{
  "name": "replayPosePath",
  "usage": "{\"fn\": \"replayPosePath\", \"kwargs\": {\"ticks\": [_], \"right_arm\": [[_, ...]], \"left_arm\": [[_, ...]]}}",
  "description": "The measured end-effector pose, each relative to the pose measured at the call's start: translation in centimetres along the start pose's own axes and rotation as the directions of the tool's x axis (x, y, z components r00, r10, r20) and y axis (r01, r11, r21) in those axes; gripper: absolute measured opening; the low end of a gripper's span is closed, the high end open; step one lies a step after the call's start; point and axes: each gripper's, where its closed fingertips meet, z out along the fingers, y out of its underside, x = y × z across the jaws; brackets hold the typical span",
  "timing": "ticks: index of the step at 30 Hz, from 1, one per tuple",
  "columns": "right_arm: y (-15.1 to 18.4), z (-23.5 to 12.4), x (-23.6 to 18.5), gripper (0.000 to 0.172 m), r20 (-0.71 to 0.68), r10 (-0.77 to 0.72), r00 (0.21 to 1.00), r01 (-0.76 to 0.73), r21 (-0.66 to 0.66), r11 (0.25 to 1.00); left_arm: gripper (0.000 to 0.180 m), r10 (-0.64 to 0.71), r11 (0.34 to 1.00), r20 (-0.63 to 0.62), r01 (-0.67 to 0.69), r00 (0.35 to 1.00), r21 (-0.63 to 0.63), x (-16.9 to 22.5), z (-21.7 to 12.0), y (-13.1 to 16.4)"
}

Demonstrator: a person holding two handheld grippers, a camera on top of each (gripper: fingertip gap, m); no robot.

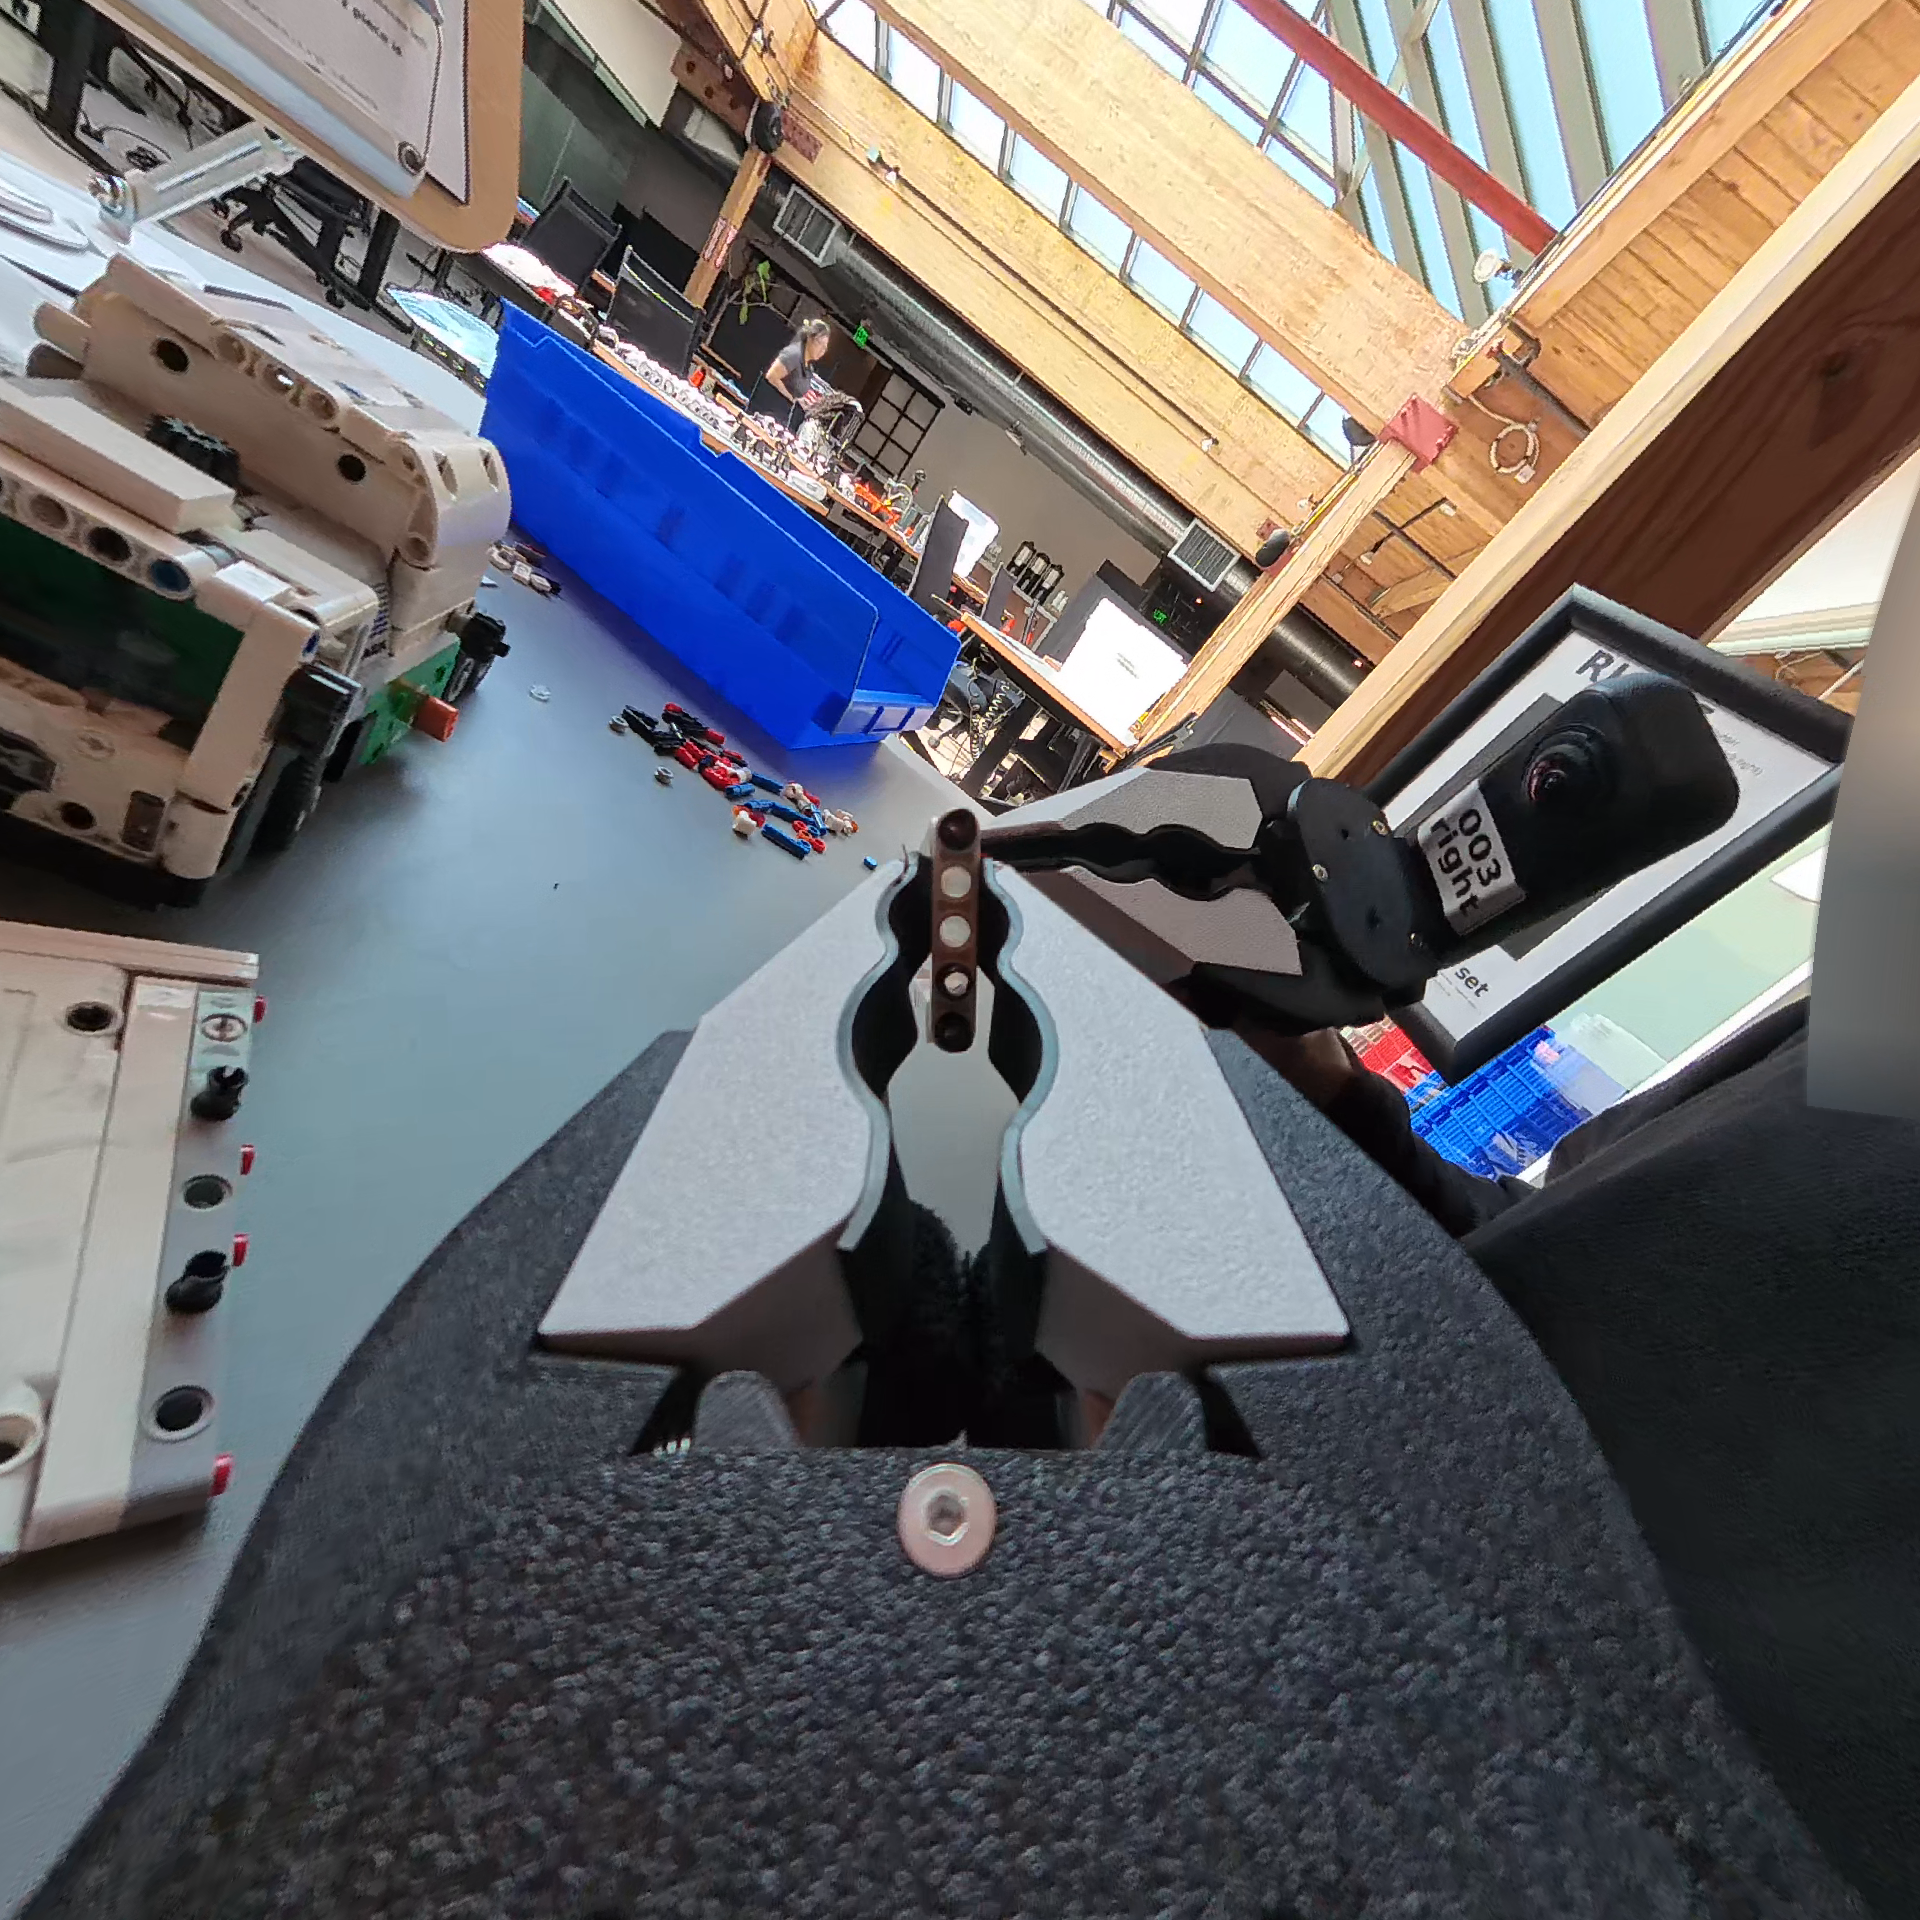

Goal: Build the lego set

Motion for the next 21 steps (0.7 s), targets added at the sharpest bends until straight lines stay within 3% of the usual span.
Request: {"fn": "replayPosePath", "kwargs": {"ticks": [5, 9, 12, 15, 17, 21], "right_arm": [[-1.6, -0.2, -0.4, 0.004, 0.03, 0.032, 0.999, -0.034, 0.068, 0.997], [-4.9, -0.5, -0.4, 0.004, 0.141, 0.211, 0.967, -0.236, 0.191, 0.953], [-4.9, -0.6, -0.9, 0.004, 0.346, 0.385, 0.855, -0.471, 0.212, 0.856], [-5.0, -2.1, -2.3, 0.003, 0.63, 0.472, 0.617, -0.689, 0.142, 0.71], [-4.7, -2.3, -3.5, 0.003, 0.715, 0.481, 0.508, -0.731, 0.062, 0.68], [-4.1, -2.3, -4.6, 0.003, 0.738, 0.464, 0.49, -0.703, 0.02, 0.71]], "left_arm": [[0.005, -0.023, 1.0, -0.014, 0.022, 1.0, -0.004, 0.4, 0.3, 0.3], [0.005, -0.026, 0.999, -0.03, 0.025, 0.999, -0.031, 0.7, 0.6, 0.7], [0.005, -0.074, 0.997, -0.094, 0.075, 0.993, 0.003, 1.3, 0.1, 0.1], [0.005, -0.11, 0.994, -0.149, 0.112, 0.983, 0.008, 1.6, -0.3, -0.3], [0.005, -0.128, 0.992, -0.191, 0.124, 0.973, -0.031, 2.1, -0.2, 0.0], [0.005, -0.115, 0.992, -0.182, 0.105, 0.977, -0.063, 1.7, -0.1, 0.2]]}}
